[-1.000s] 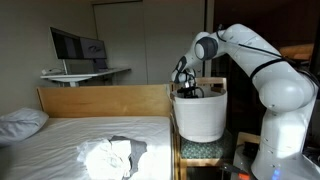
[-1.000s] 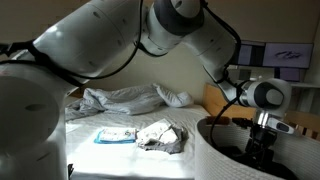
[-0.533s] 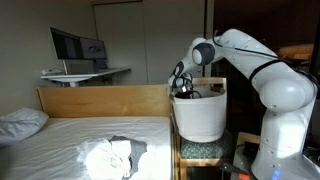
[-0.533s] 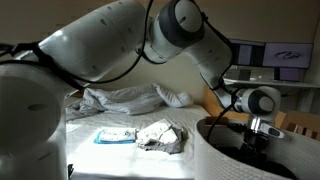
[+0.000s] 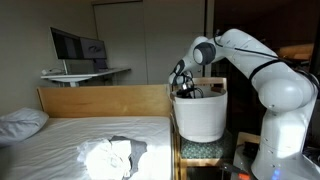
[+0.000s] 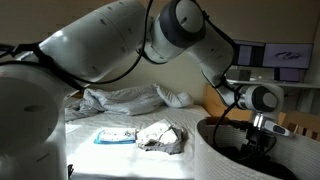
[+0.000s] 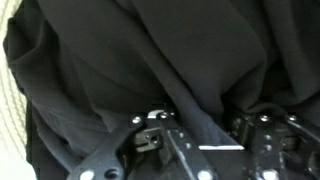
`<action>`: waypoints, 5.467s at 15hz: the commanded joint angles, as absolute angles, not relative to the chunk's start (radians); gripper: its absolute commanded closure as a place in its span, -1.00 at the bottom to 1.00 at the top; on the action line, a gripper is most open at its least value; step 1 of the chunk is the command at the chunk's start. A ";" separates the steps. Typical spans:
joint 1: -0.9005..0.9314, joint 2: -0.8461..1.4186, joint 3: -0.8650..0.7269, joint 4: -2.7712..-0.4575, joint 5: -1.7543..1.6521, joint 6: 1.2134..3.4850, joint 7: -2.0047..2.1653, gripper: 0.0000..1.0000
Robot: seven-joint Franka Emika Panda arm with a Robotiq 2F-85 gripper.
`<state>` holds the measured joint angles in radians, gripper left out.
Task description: Remove the clothing from the laundry basket and put them on the bed.
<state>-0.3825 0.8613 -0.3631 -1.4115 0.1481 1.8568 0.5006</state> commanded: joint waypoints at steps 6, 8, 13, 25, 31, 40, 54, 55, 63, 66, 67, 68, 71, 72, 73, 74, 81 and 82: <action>-0.461 0.866 -0.325 -1.341 0.139 1.754 0.382 0.82; -0.444 0.850 -0.318 -1.363 0.137 1.768 0.384 0.76; -0.393 0.760 -0.304 -1.420 0.166 1.796 0.357 0.75; -0.381 0.341 -0.208 -1.442 0.297 1.755 0.161 0.73; -0.360 0.157 -0.179 -1.411 0.319 1.778 0.120 0.74; -0.316 0.074 -0.133 -1.094 0.420 1.784 0.286 0.76; 0.039 0.336 -0.041 -0.618 0.230 1.870 0.689 0.78; 0.061 0.370 -0.043 -0.609 0.217 1.874 0.695 0.79; 0.139 0.461 -0.054 -0.543 0.195 1.850 0.702 0.14; 0.142 0.450 -0.058 -0.506 0.198 1.851 0.703 -0.24; 0.121 0.502 -0.024 -0.393 0.176 1.810 0.716 -0.38; 0.118 0.503 -0.020 -0.375 0.177 1.806 0.713 -0.50; 0.108 0.515 -0.008 -0.317 0.174 1.773 0.702 -0.87; 0.120 0.452 -0.036 -0.417 0.203 1.783 0.691 -0.97; 0.096 0.448 0.000 -0.414 0.182 1.712 0.701 -1.00; 0.088 0.440 0.002 -0.421 0.185 1.648 0.702 -1.00; 0.015 0.477 0.008 -0.378 0.187 1.414 0.677 -1.00; 0.012 0.471 0.009 -0.389 0.187 1.422 0.676 -1.00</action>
